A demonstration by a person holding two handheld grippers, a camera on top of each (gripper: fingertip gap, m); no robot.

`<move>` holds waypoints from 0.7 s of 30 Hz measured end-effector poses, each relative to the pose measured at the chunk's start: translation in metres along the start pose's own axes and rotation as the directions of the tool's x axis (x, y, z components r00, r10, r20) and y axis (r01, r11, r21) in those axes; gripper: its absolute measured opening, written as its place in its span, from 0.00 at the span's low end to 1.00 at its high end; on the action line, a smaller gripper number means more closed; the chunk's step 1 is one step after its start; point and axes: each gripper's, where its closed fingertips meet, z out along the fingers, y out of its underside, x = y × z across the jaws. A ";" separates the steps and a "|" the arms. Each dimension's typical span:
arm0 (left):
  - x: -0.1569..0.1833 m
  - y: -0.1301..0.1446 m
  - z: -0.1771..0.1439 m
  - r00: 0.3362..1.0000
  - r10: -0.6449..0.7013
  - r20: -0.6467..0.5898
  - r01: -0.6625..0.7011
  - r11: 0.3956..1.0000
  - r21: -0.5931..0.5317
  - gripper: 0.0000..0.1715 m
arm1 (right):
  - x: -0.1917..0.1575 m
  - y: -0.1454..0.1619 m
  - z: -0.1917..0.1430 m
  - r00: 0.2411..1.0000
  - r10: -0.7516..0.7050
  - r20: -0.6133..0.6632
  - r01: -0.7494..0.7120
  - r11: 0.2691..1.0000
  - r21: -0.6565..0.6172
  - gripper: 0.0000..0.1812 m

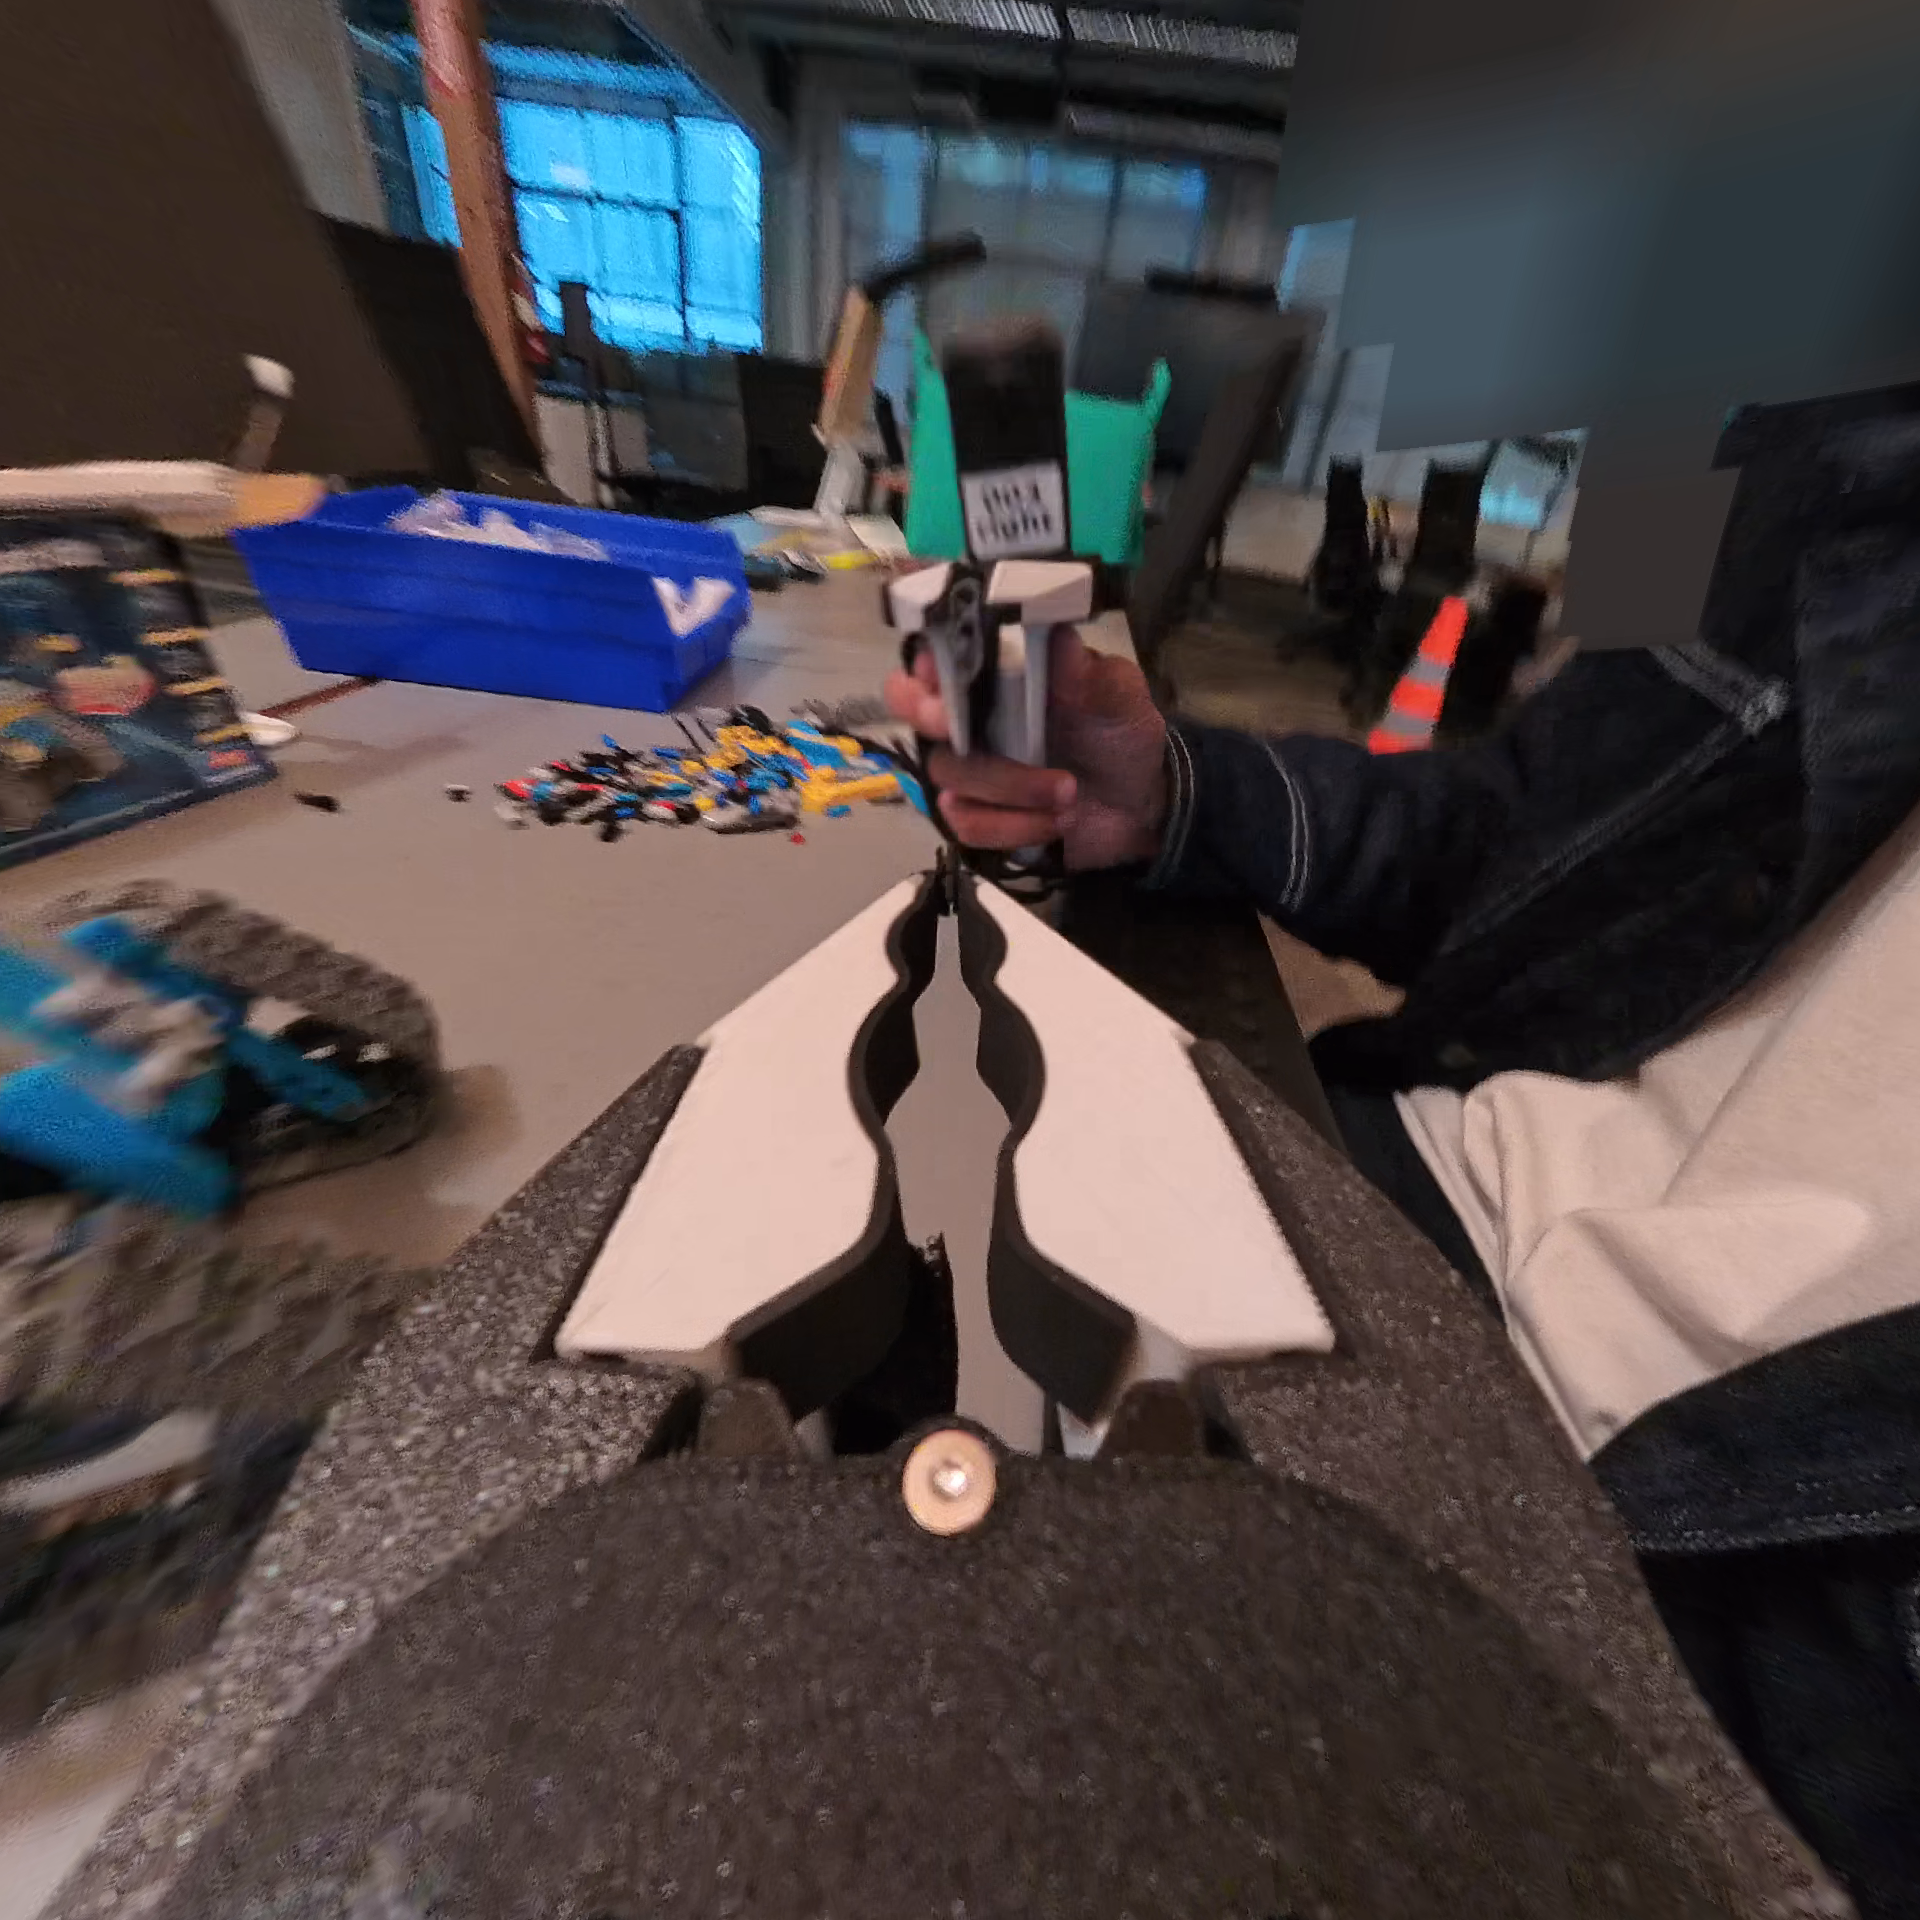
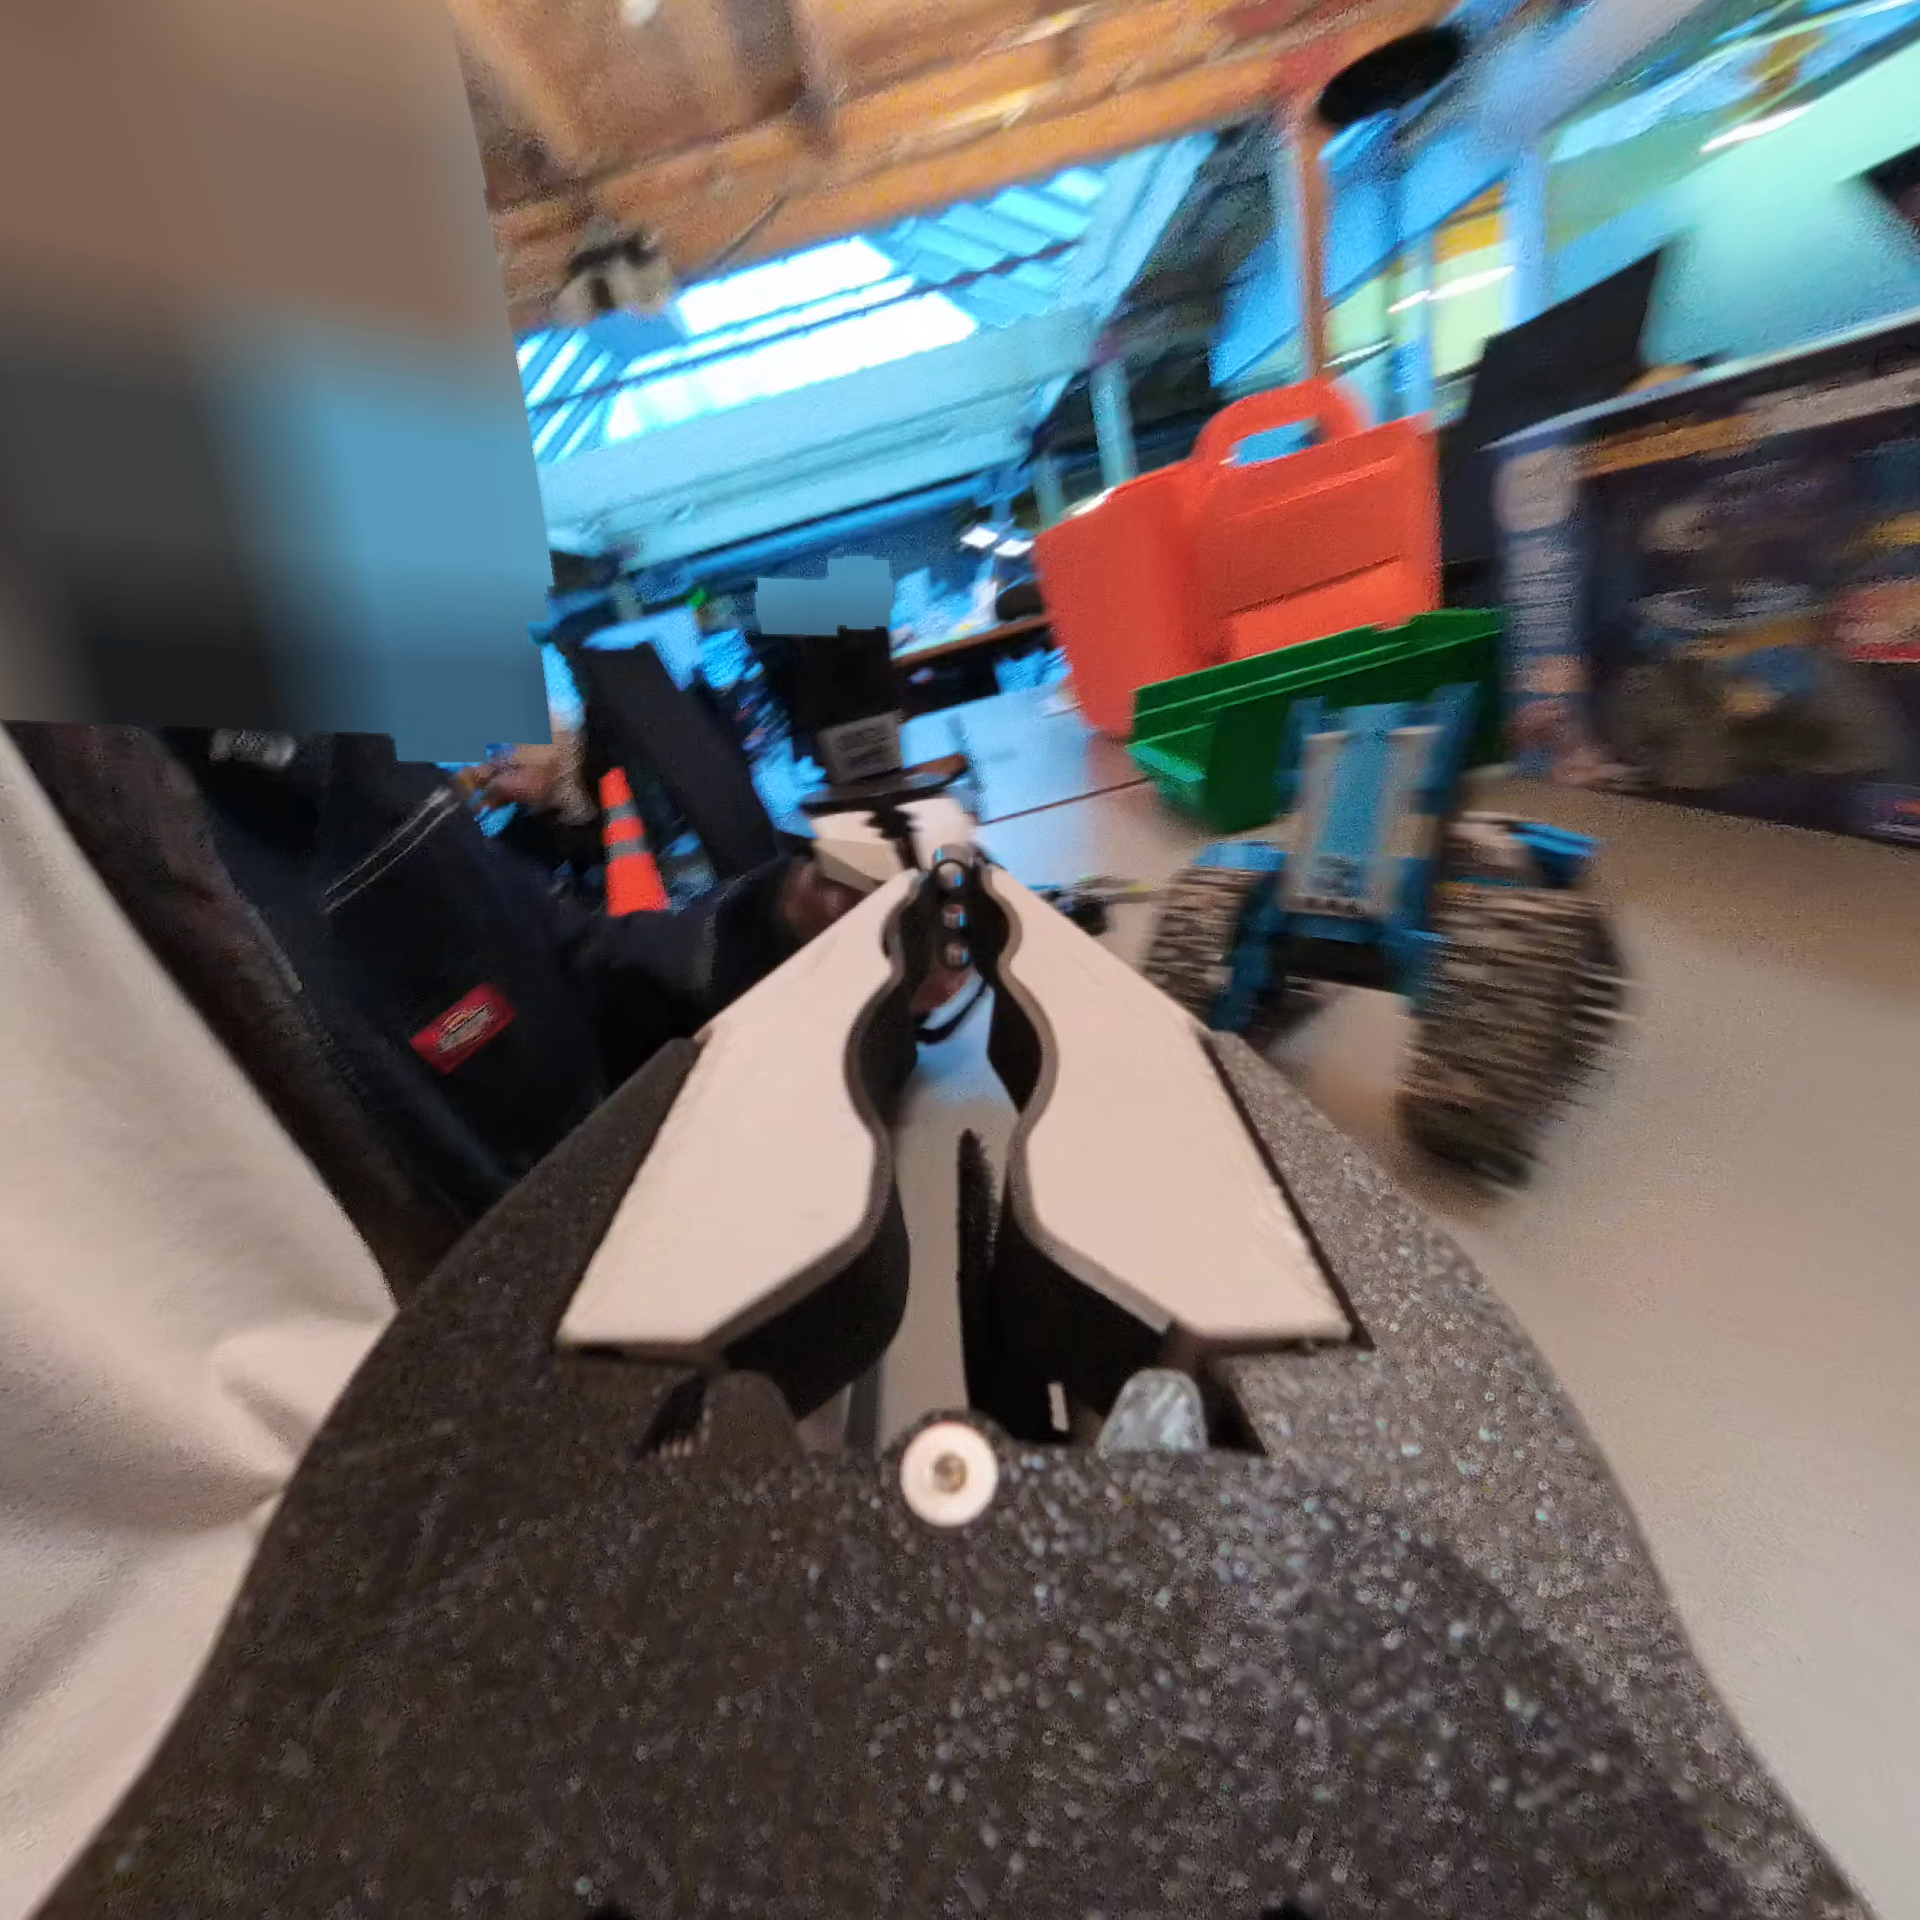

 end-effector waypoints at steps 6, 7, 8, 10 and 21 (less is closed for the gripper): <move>-0.009 0.028 0.014 0.997 0.050 0.060 -0.040 0.987 -0.154 0.02 | 0.075 0.034 -0.085 0.919 -0.024 -0.394 -0.113 0.941 -0.320 0.03; -0.010 0.033 0.016 0.994 0.074 0.078 -0.058 0.982 -0.181 0.02 | 0.098 0.053 -0.115 0.836 -0.115 -0.536 -0.179 0.866 -0.466 0.03; -0.012 0.036 0.017 0.992 0.090 0.093 -0.071 0.978 -0.196 0.02 | 0.118 0.066 -0.155 0.722 -0.249 -0.646 -0.261 0.766 -0.588 0.03; -0.015 0.041 0.020 0.990 0.092 0.106 -0.067 0.973 -0.221 0.02 | 0.140 0.057 -0.211 0.519 -0.438 -0.734 -0.337 0.685 -0.646 0.03; -0.017 0.034 0.046 0.958 0.214 0.190 -0.171 0.960 -0.223 0.02 | 0.103 0.015 -0.131 0.704 -0.270 -0.656 -0.118 0.867 -0.484 0.08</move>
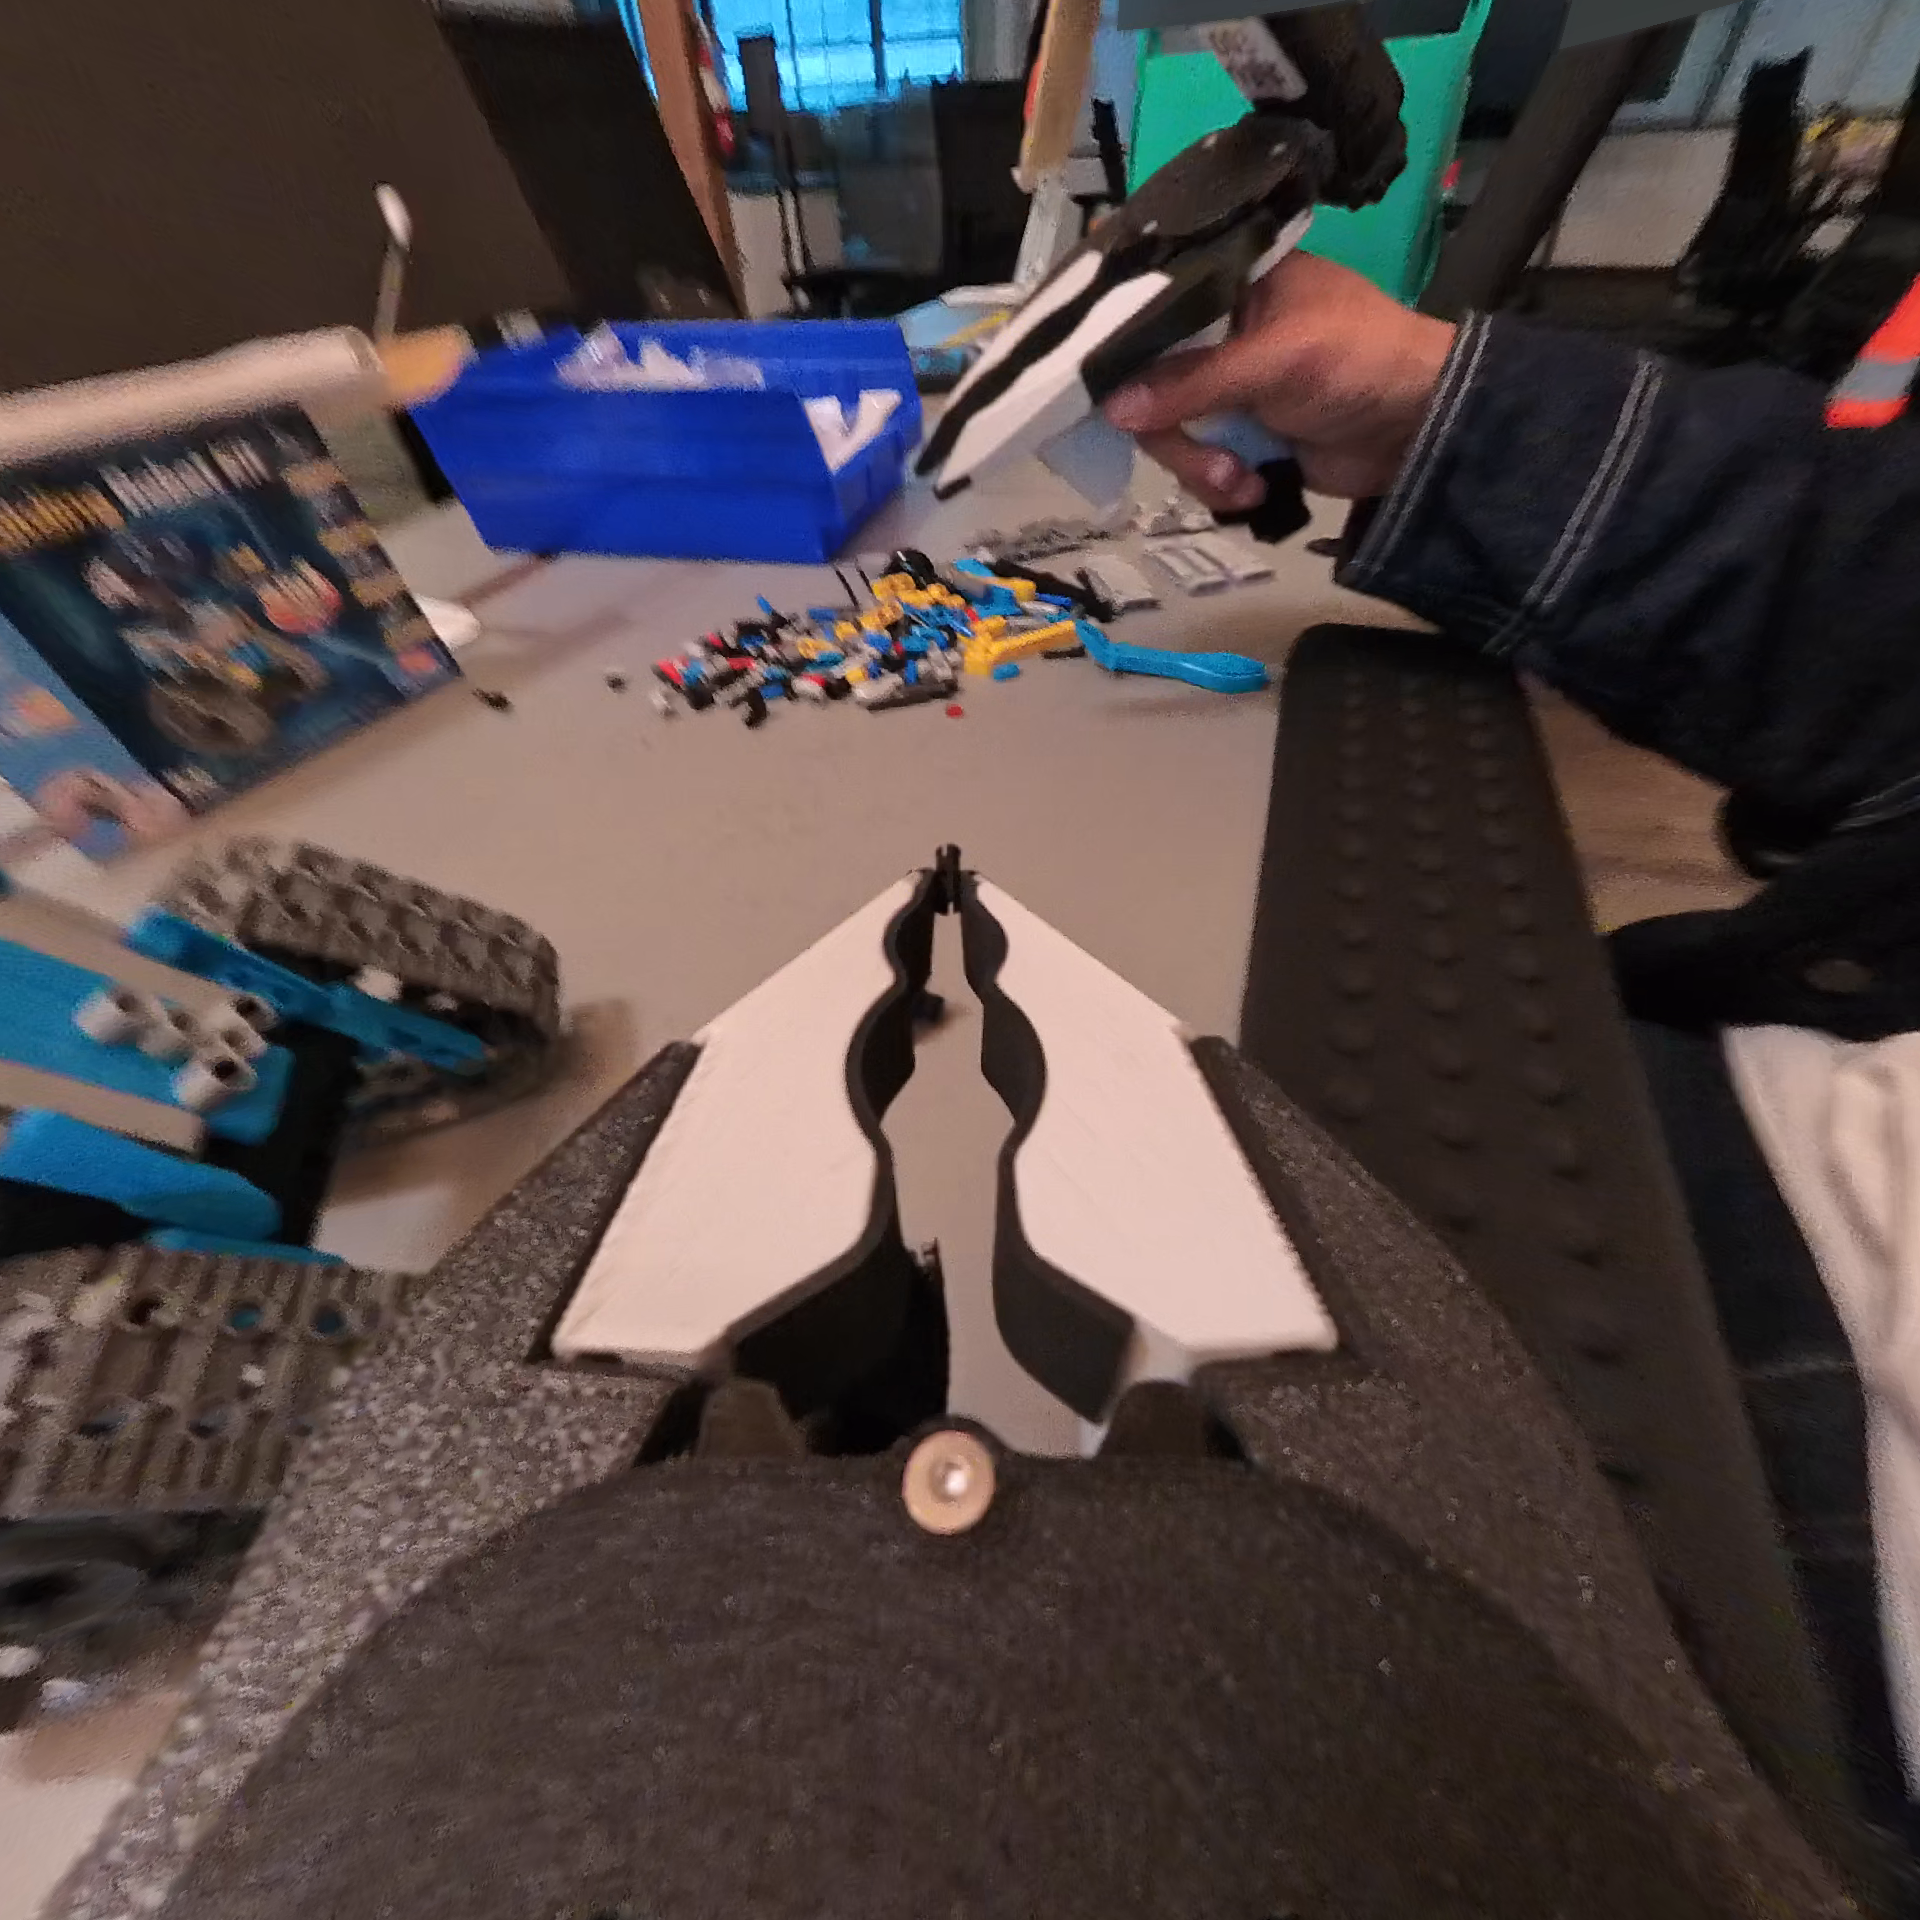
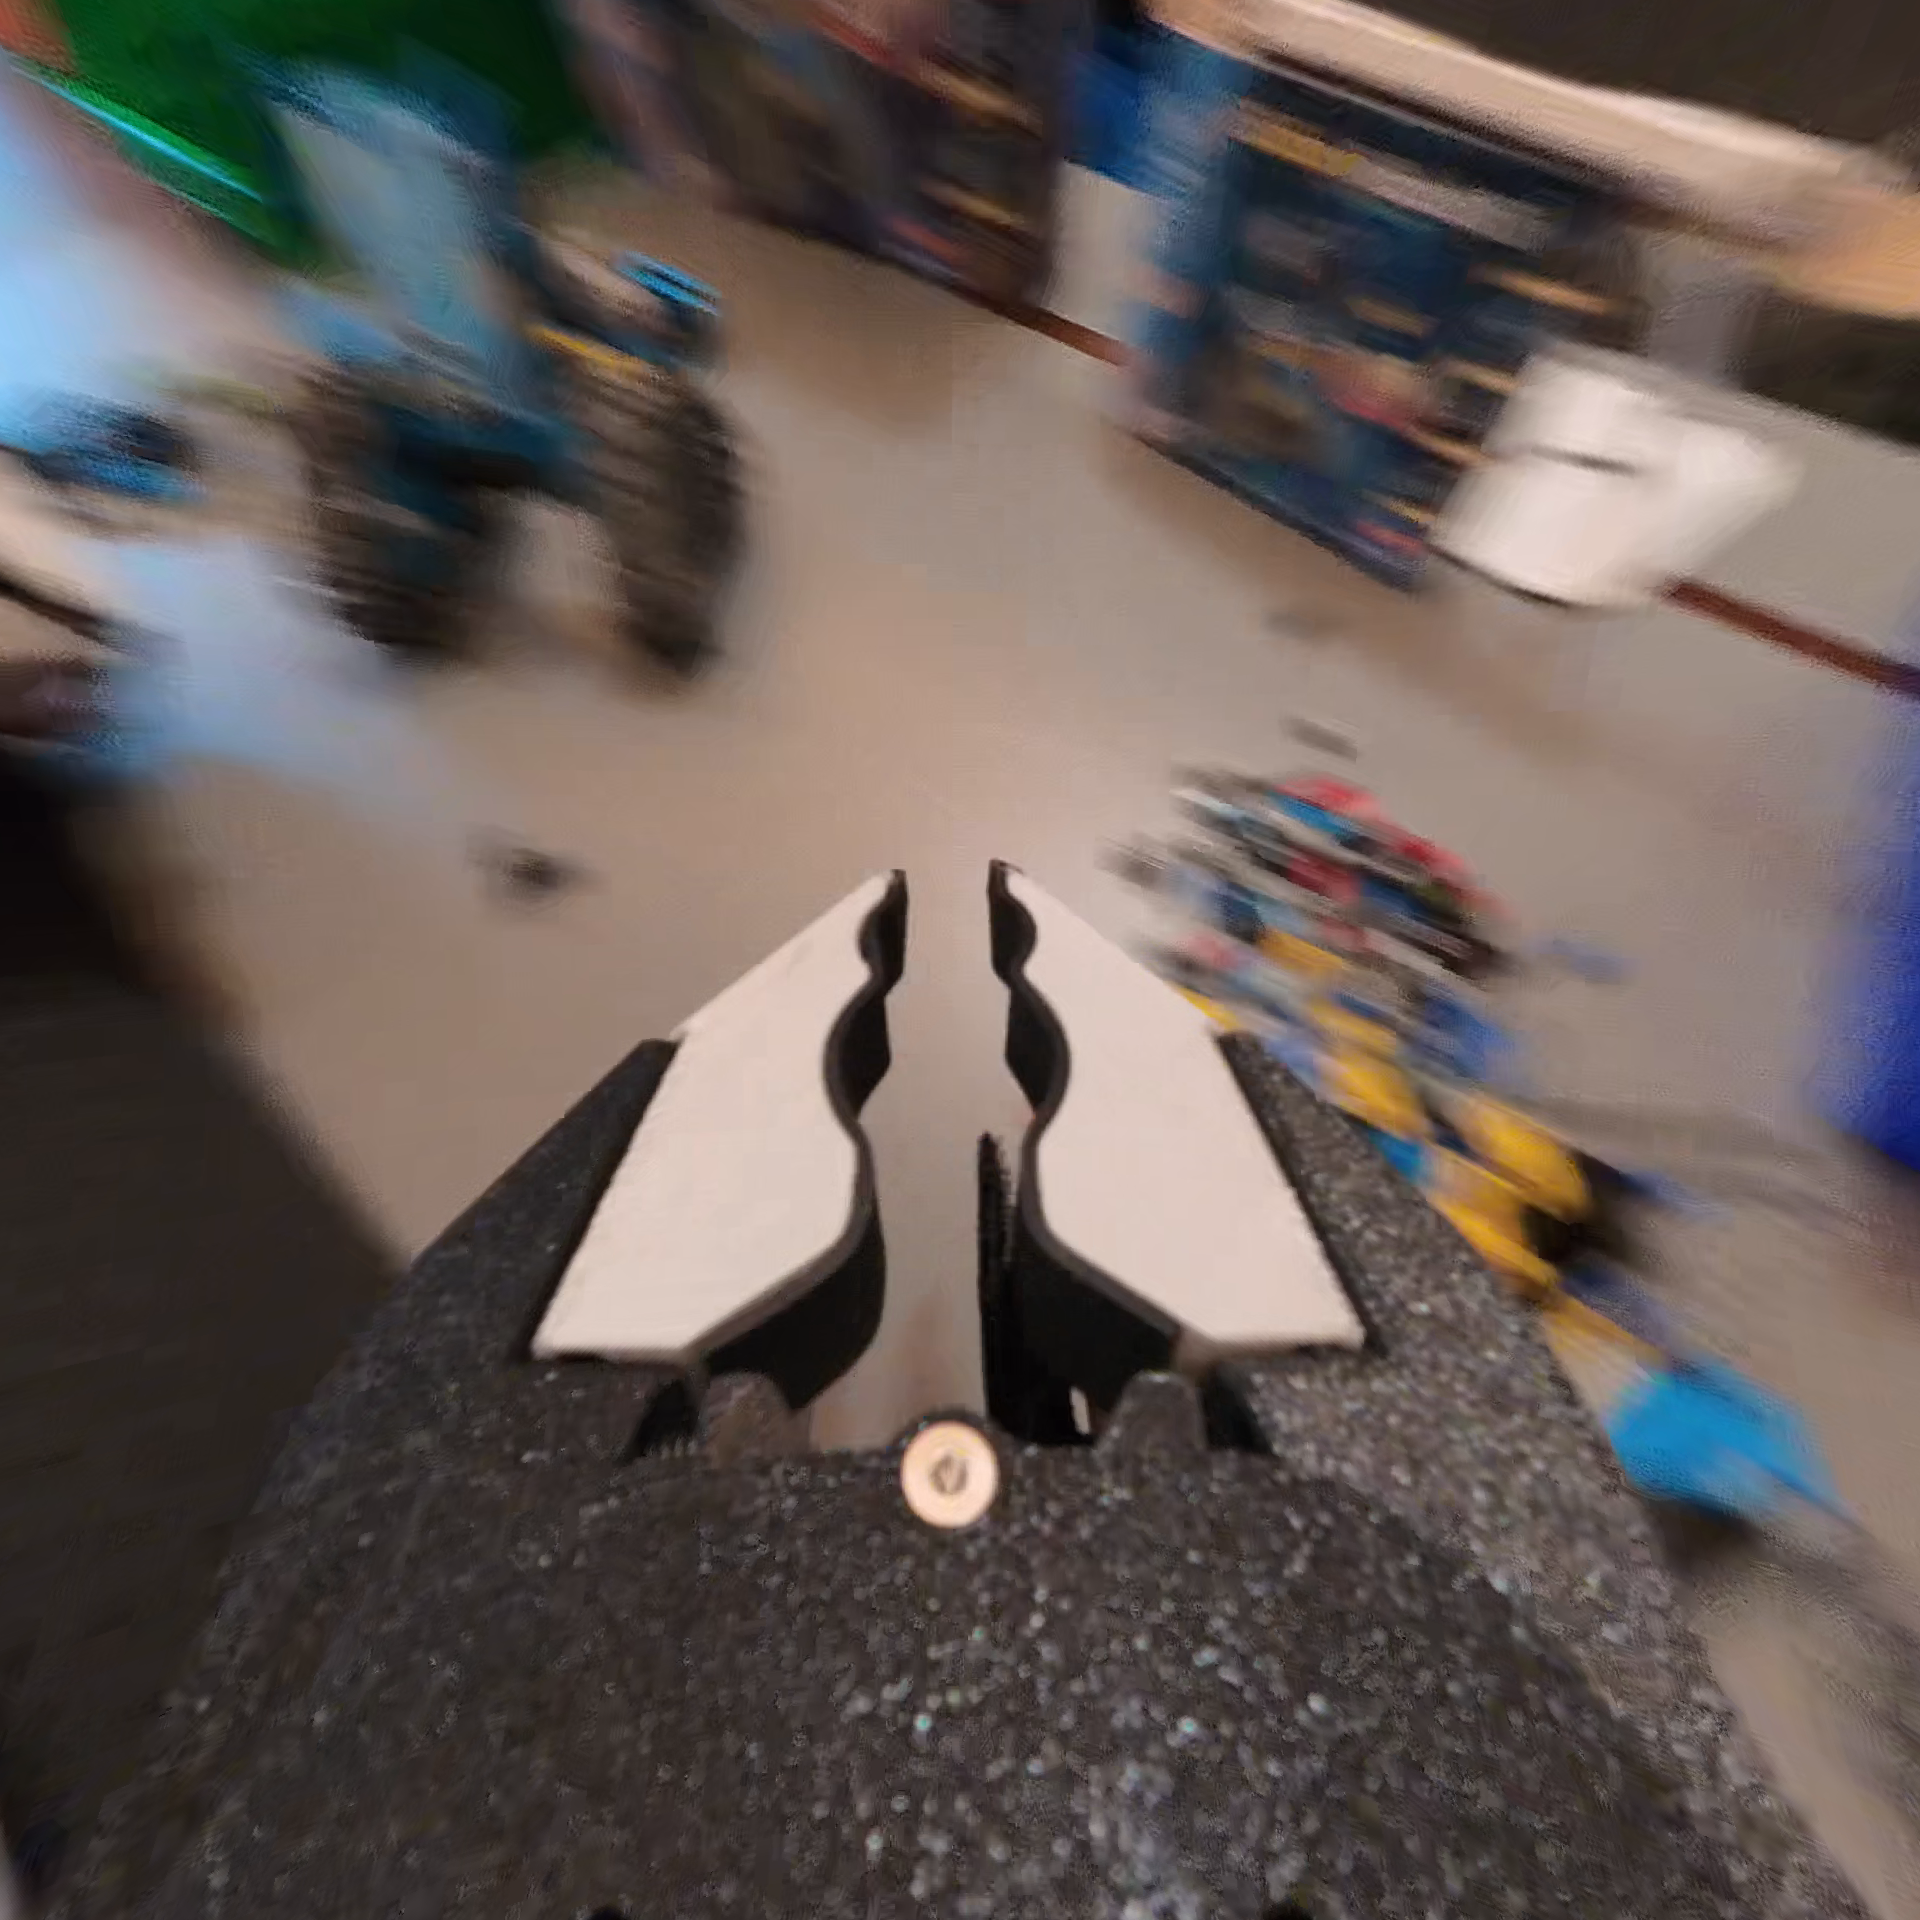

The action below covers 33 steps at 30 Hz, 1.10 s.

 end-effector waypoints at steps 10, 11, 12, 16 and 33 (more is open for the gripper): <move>0.008 -0.014 -0.005 0.922 0.359 0.146 -0.367 0.929 0.036 0.02 | -0.215 -0.024 0.058 0.360 0.472 0.804 -0.441 0.846 -0.299 0.13; 0.010 -0.012 -0.004 0.922 0.362 0.138 -0.370 0.929 0.031 0.02 | -0.215 -0.029 0.055 0.334 0.462 0.821 -0.466 0.838 -0.282 0.09; 0.010 -0.012 -0.004 0.921 0.366 0.135 -0.373 0.928 0.029 0.02 | -0.214 -0.033 0.054 0.310 0.465 0.829 -0.492 0.825 -0.279 0.07; 0.010 -0.011 -0.003 0.921 0.366 0.134 -0.372 0.928 0.027 0.02 | -0.213 -0.031 0.057 0.317 0.469 0.824 -0.504 0.820 -0.273 0.02; -0.013 0.063 0.045 0.998 0.061 0.032 -0.044 0.923 -0.382 0.14 | 0.118 0.089 0.002 0.855 0.060 -0.515 -0.196 0.957 -0.214 0.08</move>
